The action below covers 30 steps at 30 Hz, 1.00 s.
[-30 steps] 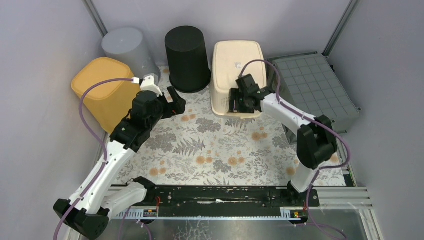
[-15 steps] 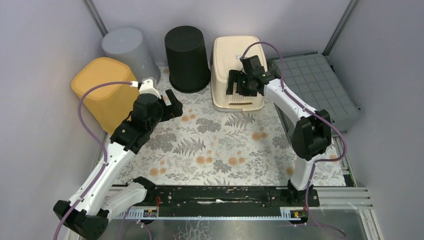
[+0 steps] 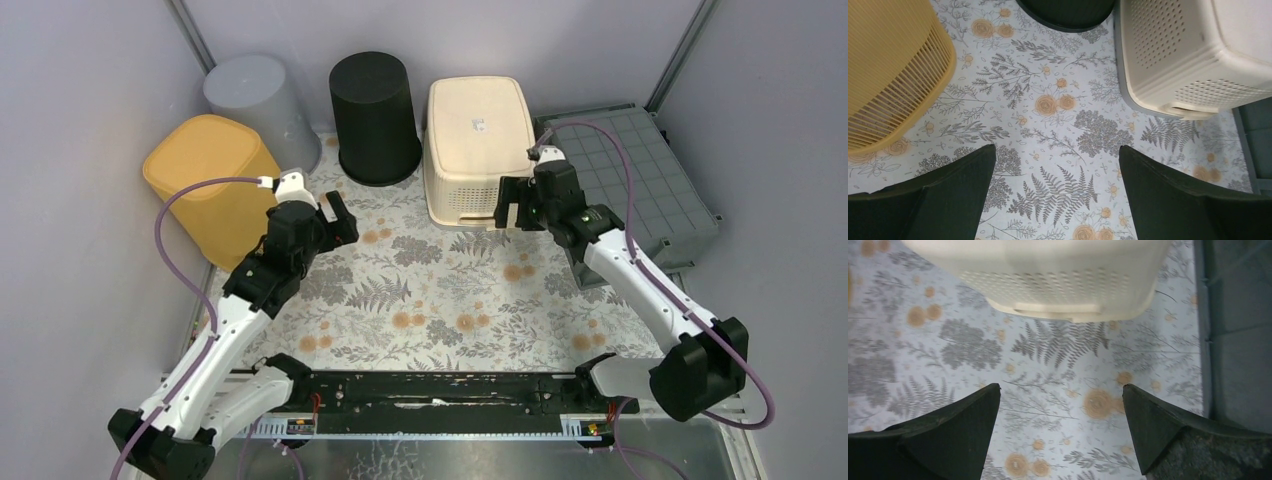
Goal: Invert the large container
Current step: Move the container to the center of the board, then reset both arms
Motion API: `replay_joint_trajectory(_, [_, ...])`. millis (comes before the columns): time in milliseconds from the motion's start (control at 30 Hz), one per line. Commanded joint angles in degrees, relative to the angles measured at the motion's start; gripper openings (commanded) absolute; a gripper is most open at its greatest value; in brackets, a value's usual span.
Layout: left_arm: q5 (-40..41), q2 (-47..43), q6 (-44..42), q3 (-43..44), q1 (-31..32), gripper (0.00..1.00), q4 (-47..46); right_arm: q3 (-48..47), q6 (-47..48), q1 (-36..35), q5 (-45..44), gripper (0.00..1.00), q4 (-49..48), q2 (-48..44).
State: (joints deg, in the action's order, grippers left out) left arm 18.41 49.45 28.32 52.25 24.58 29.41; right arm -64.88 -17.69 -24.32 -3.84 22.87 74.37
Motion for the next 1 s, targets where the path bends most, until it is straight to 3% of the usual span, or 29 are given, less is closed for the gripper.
replay_joint_trajectory(0, [2.1,1.7,-2.2,-1.9,-0.9,1.0,-6.3,4.7,3.4,0.6,-8.0,0.99,1.0,-0.6])
replay_joint_trajectory(267, [-0.4,3.7,-5.6,-6.9,-6.3,1.0,-12.2,15.7,1.6,1.0,-1.0,0.99,-8.2,-7.3])
replay_joint_trajectory(500, [-5.0,5.5,-7.2,-9.8,-11.3,1.0,-18.8,16.1,0.9,0.9,1.5,0.99,-7.7,-2.7])
replay_joint_trajectory(967, [-1.4,6.6,-13.8,-15.8,-13.7,1.0,-30.7,15.2,1.0,1.1,2.5,0.99,-12.2,-0.6])
